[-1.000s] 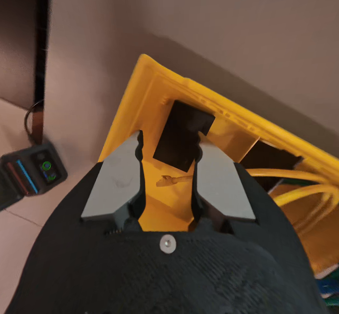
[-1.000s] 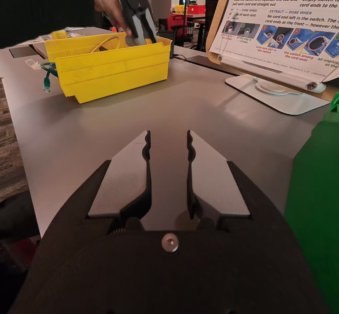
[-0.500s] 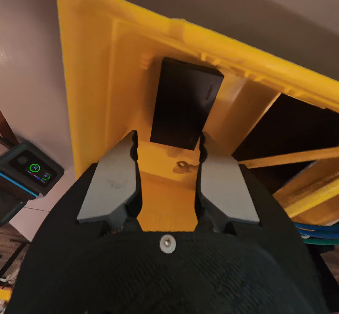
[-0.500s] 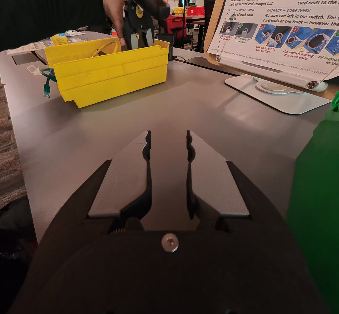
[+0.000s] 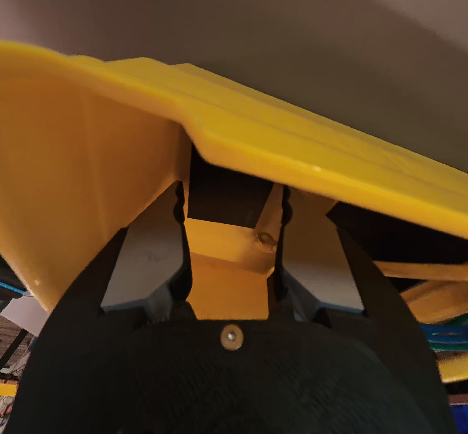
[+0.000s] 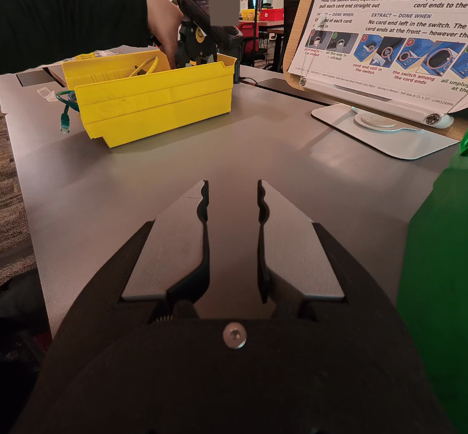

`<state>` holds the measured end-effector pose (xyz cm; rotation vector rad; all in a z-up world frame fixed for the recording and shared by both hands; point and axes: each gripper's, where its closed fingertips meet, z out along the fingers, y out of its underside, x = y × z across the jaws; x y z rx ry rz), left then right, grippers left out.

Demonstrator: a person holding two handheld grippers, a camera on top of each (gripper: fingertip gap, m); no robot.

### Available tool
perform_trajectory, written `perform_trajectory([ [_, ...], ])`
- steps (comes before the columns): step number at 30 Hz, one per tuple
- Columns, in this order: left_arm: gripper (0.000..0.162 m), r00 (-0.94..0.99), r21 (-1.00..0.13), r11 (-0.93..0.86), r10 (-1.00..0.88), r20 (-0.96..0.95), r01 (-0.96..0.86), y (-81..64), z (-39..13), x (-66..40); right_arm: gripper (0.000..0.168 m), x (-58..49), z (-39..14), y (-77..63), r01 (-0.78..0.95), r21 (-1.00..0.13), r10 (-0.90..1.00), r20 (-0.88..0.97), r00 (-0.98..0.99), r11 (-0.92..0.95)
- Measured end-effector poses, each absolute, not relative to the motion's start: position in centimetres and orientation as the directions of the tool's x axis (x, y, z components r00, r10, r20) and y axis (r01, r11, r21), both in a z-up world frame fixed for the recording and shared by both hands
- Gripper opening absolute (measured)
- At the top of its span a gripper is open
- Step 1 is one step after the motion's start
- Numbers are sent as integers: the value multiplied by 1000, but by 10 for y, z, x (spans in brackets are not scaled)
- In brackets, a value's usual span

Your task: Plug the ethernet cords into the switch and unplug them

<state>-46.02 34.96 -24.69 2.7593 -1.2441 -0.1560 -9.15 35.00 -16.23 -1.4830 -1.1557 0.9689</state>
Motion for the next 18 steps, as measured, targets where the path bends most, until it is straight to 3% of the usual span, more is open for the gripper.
perform_trajectory([
  [4, 63, 634, 84, -634, -773, -23, -769, 352, -246, -461, 34, -92, -162, 349, 190, -980, 974, -18, 225, -62],
  [8, 62, 600, 22, -601, -799, -48, -799, 353, -245, -462, 34, -92, -162, 349, 189, -980, 975, -19, 223, -62],
  [12, 61, 536, 75, -566, -810, -236, -821, 356, -233, -485, 34, -92, -162, 348, 188, -980, 976, -18, 218, -60],
  [18, 61, 483, 49, -578, -723, -495, -815, 360, -183, -496, 34, -92, -161, 347, 185, -981, 977, -10, 213, -50],
])
